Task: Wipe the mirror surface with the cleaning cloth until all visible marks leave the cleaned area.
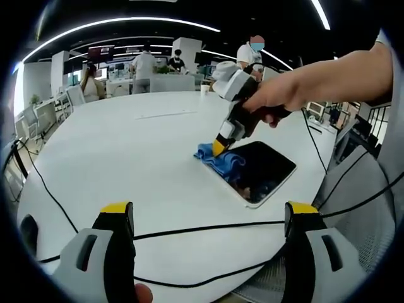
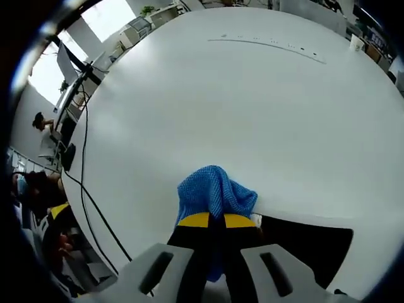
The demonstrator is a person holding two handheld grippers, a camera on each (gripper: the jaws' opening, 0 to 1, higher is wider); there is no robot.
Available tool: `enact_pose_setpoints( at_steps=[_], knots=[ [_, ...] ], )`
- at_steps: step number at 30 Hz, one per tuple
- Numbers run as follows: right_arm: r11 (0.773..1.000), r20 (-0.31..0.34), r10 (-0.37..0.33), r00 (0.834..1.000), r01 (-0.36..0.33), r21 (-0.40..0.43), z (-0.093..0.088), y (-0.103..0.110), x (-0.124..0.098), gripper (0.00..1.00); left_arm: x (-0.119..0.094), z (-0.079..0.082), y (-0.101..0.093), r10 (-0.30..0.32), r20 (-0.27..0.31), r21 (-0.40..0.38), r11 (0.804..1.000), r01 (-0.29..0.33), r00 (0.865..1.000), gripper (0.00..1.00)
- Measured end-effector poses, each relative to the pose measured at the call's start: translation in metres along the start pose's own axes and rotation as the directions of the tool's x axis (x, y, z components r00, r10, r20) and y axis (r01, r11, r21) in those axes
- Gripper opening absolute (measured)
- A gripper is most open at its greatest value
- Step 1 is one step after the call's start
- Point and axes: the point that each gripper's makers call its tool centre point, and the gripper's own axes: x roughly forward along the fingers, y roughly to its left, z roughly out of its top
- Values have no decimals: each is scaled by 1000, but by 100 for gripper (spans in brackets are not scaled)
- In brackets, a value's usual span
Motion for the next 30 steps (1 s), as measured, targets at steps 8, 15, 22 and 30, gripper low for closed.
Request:
enact_pose_setpoints(
  at_steps=[8, 15, 22, 30],
  knots=[
    [1000, 10, 17, 1000, -17, 17, -1, 3, -2, 0, 0, 3, 2, 2, 0, 8, 1000, -2, 1000, 99],
    [1000, 3, 17, 1000, -17, 14, -7, 6, -7, 0, -1, 7, 4, 17, 16, -4, 1000, -17, 1000, 99],
    [999, -14, 38, 999, -38, 31, -12, 7, -5, 0, 0, 7, 4, 12, 17, -11, 1000, -12, 1000, 99],
    [999, -3, 40, 999, -40, 2, -29, 15, -16, 0, -2, 14, 3, 33, 50, -48, 998, -31, 998, 99]
  ],
)
